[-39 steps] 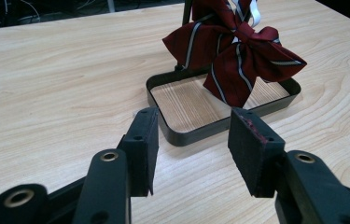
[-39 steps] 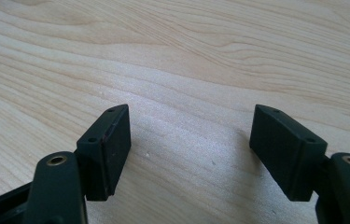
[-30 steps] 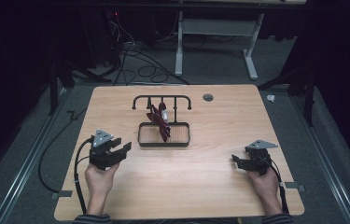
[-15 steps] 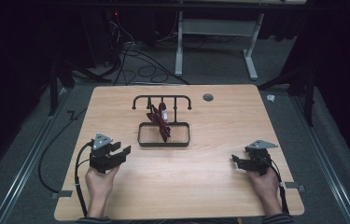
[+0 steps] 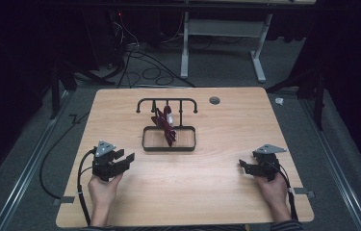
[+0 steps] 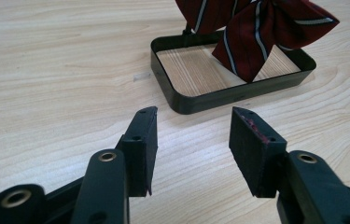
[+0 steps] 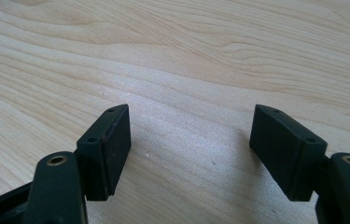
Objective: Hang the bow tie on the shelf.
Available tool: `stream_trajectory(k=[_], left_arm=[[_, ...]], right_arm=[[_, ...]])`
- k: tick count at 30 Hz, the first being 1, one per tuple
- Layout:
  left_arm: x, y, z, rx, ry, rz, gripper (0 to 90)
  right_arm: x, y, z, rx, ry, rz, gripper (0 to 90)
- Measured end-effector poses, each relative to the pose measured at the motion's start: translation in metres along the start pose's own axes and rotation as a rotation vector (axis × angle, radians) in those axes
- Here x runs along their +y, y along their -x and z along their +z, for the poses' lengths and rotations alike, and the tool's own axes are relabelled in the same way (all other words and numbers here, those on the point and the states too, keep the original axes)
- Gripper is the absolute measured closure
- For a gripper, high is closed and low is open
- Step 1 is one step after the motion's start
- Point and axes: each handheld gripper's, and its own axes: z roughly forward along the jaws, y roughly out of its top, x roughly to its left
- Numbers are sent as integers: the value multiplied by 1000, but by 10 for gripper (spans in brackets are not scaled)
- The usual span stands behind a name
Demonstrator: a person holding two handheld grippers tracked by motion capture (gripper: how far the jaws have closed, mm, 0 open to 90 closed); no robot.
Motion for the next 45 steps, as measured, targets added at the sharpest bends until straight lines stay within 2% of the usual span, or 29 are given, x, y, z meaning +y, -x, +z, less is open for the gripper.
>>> stream_trajectory(k=[22, 37, 45], left_arm=[[-20, -3, 10, -16, -15, -46, 524], [-33, -1, 20, -9, -50, -53, 519], [-41, 1, 27, 9, -69, -51, 519]], right_arm=[[0, 0, 0, 0, 0, 1, 303], [0, 0, 0, 1, 0, 0, 303], [0, 0, 0, 1, 0, 0, 303]])
